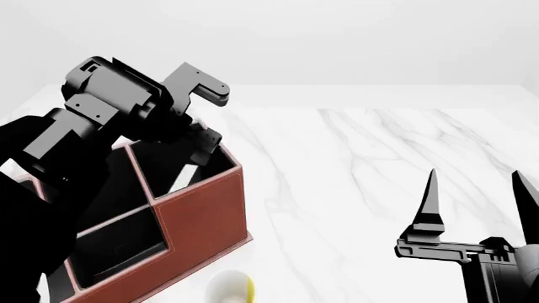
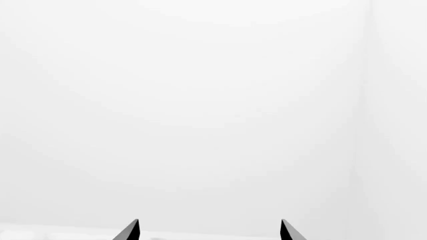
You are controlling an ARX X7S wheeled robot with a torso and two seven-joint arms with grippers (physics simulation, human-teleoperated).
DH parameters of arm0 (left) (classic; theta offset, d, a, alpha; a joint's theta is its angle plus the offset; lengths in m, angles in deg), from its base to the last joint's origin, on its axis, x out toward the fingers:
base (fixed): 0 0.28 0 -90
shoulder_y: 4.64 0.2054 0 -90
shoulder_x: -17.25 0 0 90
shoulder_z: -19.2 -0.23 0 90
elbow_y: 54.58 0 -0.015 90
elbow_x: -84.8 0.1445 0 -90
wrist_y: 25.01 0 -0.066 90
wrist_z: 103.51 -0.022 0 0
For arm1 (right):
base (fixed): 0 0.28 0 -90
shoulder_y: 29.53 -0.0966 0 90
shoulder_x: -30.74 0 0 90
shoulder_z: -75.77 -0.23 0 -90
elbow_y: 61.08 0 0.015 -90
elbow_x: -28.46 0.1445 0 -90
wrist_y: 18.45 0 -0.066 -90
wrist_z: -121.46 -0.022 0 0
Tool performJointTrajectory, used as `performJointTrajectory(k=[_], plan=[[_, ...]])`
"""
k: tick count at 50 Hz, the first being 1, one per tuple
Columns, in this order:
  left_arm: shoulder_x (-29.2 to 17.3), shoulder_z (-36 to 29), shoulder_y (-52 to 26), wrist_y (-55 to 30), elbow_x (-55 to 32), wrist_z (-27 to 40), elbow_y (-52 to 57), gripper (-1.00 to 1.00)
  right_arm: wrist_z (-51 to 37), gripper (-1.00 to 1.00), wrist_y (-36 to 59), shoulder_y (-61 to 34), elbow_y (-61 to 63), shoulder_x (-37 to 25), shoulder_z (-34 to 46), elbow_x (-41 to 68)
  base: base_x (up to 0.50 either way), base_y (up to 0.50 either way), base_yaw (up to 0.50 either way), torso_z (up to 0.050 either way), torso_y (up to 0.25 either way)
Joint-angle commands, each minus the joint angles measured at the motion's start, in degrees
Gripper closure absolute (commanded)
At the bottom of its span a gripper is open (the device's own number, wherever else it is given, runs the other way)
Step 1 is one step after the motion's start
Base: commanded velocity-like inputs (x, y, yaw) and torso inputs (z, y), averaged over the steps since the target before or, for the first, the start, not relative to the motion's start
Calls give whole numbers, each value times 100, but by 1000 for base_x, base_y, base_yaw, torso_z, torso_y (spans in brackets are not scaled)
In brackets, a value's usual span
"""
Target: Pick up the book and place it in the right compartment of the caddy.
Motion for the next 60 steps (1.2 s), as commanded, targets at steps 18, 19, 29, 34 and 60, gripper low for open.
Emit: performJointTrajectory(k=[18,19,29,34,60], plan=[[-436,561,-292,-273,-441,439,749,-100,-35,-100,39,23,81,-44,-50,39,0,0,0,0,0],[-553,714,-368,-325,-579,509,947,-100,-43,-100,29,37,91,-63,-67,48,0,0,0,0,0],[-1521,1965,-639,-803,-1802,1472,2704,-100,-126,-100,89,70,236,-128,-111,52,0,0,0,0,0],[-2282,2814,-296,-513,-2502,2475,4417,-100,-317,-100,174,42,570,-367,-329,166,0,0,0,0,0],[-5113,6064,2585,2612,-2644,6090,9342,-100,-925,-100,665,-2807,1513,-2970,-2240,2730,0,0,0,0,0]])
